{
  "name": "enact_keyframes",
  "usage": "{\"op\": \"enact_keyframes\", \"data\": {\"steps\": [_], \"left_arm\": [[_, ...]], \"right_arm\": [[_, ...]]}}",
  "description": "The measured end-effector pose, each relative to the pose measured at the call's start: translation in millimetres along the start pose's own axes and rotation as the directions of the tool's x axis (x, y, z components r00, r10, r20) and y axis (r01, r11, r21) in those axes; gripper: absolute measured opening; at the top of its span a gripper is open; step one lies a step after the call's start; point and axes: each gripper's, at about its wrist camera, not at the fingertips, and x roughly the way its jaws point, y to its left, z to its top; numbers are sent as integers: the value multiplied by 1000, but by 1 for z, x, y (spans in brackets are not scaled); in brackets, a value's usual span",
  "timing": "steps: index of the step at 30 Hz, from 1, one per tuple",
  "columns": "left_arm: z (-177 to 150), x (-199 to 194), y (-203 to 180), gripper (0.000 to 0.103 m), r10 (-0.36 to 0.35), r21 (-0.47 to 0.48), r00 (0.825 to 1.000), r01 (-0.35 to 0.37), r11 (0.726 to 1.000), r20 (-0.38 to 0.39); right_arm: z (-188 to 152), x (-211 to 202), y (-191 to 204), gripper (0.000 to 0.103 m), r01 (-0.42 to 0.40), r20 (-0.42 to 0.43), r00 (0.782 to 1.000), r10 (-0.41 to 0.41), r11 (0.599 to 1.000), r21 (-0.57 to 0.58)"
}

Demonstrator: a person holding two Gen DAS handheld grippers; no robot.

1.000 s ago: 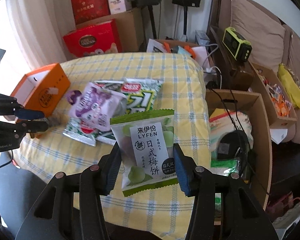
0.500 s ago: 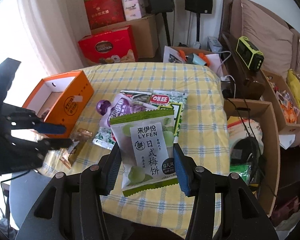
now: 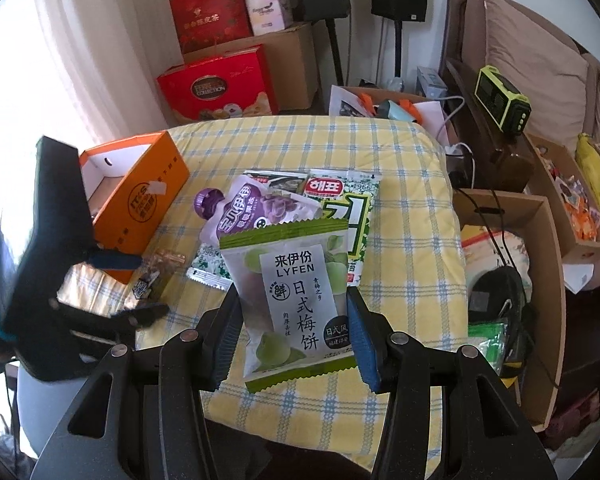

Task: Organize objects
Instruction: 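Lift the brown candy with the left tool while the right tool lifts the mochi packet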

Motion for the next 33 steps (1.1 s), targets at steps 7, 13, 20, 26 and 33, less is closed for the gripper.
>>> {"op": "enact_keyframes", "data": {"steps": [7, 13, 20, 26, 33], "left_arm": [[4, -1, 0, 24, 6, 11, 1000, -6, 1000, -4], [3, -8, 4, 25, -54, -9, 999, 54, 998, -6], [4, -11, -1, 32, -100, -20, 995, 100, 995, 5], [1, -15, -4, 39, -100, -10, 995, 101, 995, 20], [2, -5, -1, 46, -27, 25, 1000, 27, 999, 9]], "right_arm": [[-2, 0, 2, 51, -6, 2, 1000, 6, 1000, -1], [-3, 0, 2, 51, -11, 2, 1000, 11, 1000, 2], [-4, 2, 5, 51, -20, 0, 1000, 20, 1000, 3], [-4, 2, 4, 51, -22, -3, 1000, 22, 1000, 8], [-5, 2, 0, 51, -28, -1, 1000, 28, 999, 22]]}}
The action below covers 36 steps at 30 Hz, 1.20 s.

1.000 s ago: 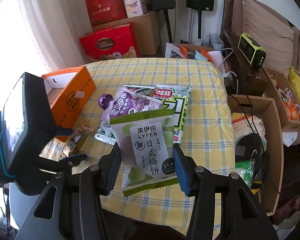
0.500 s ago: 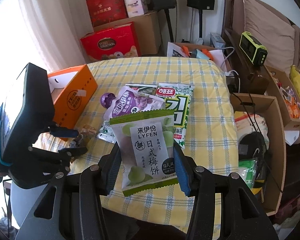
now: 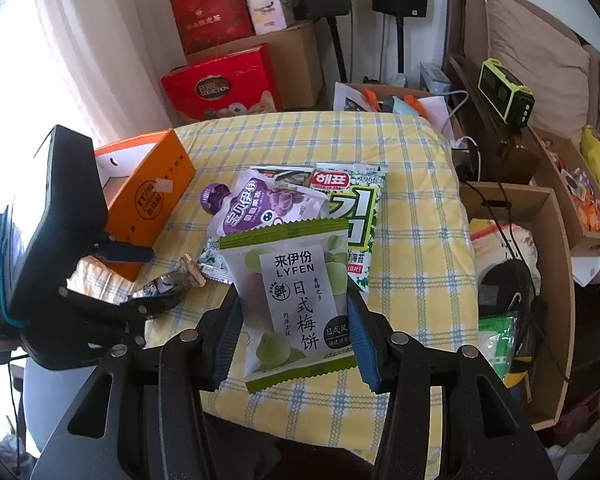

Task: Organize objects
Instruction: 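Lift the brown candy with the left tool while the right tool lifts the mochi packet, then carry the candy and mochi packet over the orange box with both tools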

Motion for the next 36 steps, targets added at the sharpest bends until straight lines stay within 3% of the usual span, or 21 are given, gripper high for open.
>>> {"op": "enact_keyframes", "data": {"steps": [2, 4, 11, 22, 31, 36], "left_arm": [[-1, 1, -5, 46, 6, 23, 1000, -6, 1000, -1], [-1, 0, -7, 19, -26, 33, 1000, 26, 999, -4], [-2, -3, -6, 20, -57, 35, 998, 56, 998, 15], [2, -53, 35, 20, -115, -47, 978, 125, 991, 172], [-6, -91, 70, 20, -101, -137, 959, 141, 980, 265], [-16, -91, 94, 20, -93, -180, 955, 148, 973, 281]], "right_arm": [[0, 0, 1, 51, -3, -1, 1000, 3, 1000, 0], [0, 0, 2, 51, -3, -2, 1000, 3, 1000, -5], [2, -4, 4, 51, -5, 8, 1000, 5, 1000, -8], [12, -15, 17, 51, -6, 34, 999, 7, 999, -33], [29, -21, 45, 51, -18, 47, 999, 21, 998, -63], [41, -19, 69, 51, -35, 53, 998, 39, 996, -86]]}}
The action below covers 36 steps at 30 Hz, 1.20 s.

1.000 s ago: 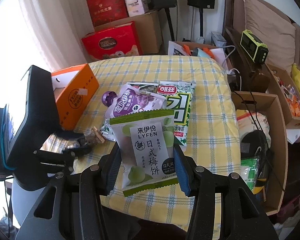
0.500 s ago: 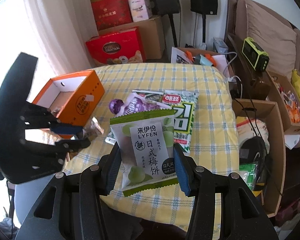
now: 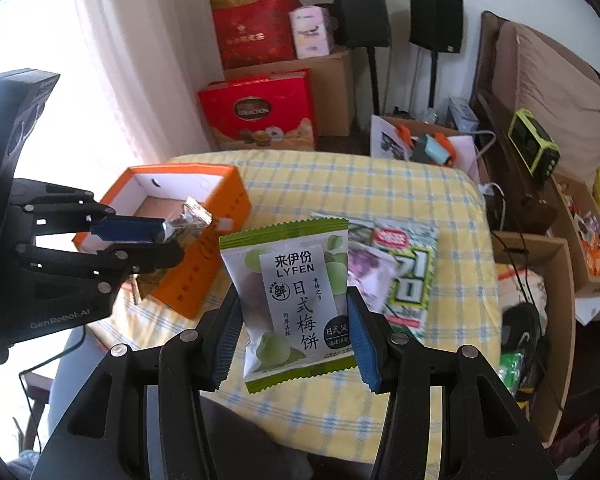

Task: Organize objects
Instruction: 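Carry the candy and mochi packet over the orange box with both tools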

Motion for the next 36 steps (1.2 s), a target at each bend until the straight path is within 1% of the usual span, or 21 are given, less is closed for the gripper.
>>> {"op": "enact_keyframes", "data": {"steps": [7, 19, 23, 27, 32, 36], "left_arm": [[-11, -9, 45, 20, 25, -81, 1000, -23, 996, 17], [-41, -14, 117, 20, 62, -208, 998, -55, 977, 28], [-53, -6, 139, 20, 83, -244, 997, -78, 967, 9], [-64, 7, 157, 20, 84, -282, 996, -85, 956, -16], [-72, 23, 170, 20, 87, -301, 995, -97, 949, -48], [-77, 34, 181, 20, 84, -323, 994, -101, 941, -67]], "right_arm": [[24, 13, 40, 51, -37, 8, 999, 38, 998, -44], [46, 44, 97, 51, -109, -19, 994, 108, 991, -79], [51, 58, 113, 51, -124, -36, 992, 121, 988, -89], [56, 74, 124, 51, -135, -56, 990, 131, 986, -92], [64, 97, 131, 51, -151, -87, 986, 145, 985, -77], [68, 114, 136, 51, -145, -110, 985, 136, 986, -84]]}}
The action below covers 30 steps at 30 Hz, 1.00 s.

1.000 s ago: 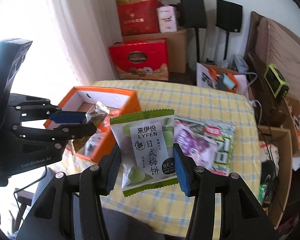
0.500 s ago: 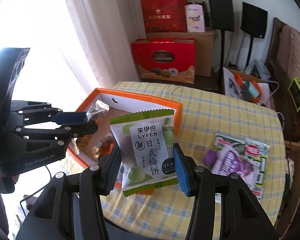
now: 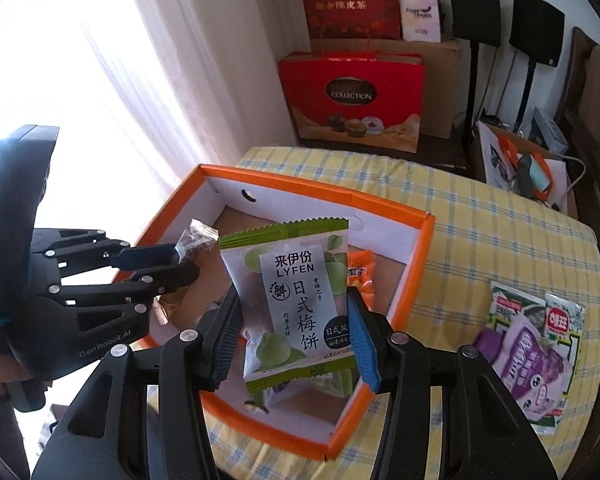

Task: Organize objects
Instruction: 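Carry the candy and mochi packet over the orange box with both tools, then open both tools to drop the candy and mochi packet into the box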

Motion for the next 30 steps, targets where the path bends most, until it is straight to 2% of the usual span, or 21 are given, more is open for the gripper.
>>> {"op": "enact_keyframes", "data": {"steps": [5, 7, 9, 14, 19, 21, 23, 26, 29, 30], "left_arm": [[-2, 17, 8, 21, 7, -13, 999, -8, 1000, -38], [-4, 20, 9, 22, 12, -18, 999, -13, 1000, -44], [-6, 21, 10, 30, 18, -27, 999, -20, 999, -43], [-8, 15, 10, 33, 28, -31, 999, -29, 999, -32], [-4, 1, 9, 50, 28, -42, 1000, -28, 999, 1], [-2, -4, 7, 60, 32, -39, 999, -31, 999, 14], [0, -10, 3, 65, 39, -35, 999, -38, 999, 28], [2, -16, -1, 67, 46, -35, 998, -45, 998, 41], [3, -20, -5, 77, 36, -45, 998, -34, 998, 55], [3, -22, -6, 79, 38, -48, 997, -35, 998, 63]], "right_arm": [[2, 20, 5, 52, 17, -31, 999, -18, 999, -27], [1, 27, 6, 56, 32, -42, 999, -34, 999, -35], [0, 29, 5, 59, 43, -39, 998, -44, 998, -39], [-2, 21, 5, 61, 51, -21, 998, -52, 998, -48], [-3, 3, 1, 65, 59, 16, 998, -58, 998, -39], [-3, -4, -1, 67, 62, 24, 998, -61, 998, -32], [-6, -10, -4, 70, 72, 33, 997, -71, 997, -27], [-9, -19, -9, 75, 89, 46, 995, -87, 996, -21], [-11, -25, -13, 83, 127, 55, 991, -126, 992, -18], [-12, -27, -15, 83, 133, 57, 990, -131, 991, -17]]}}
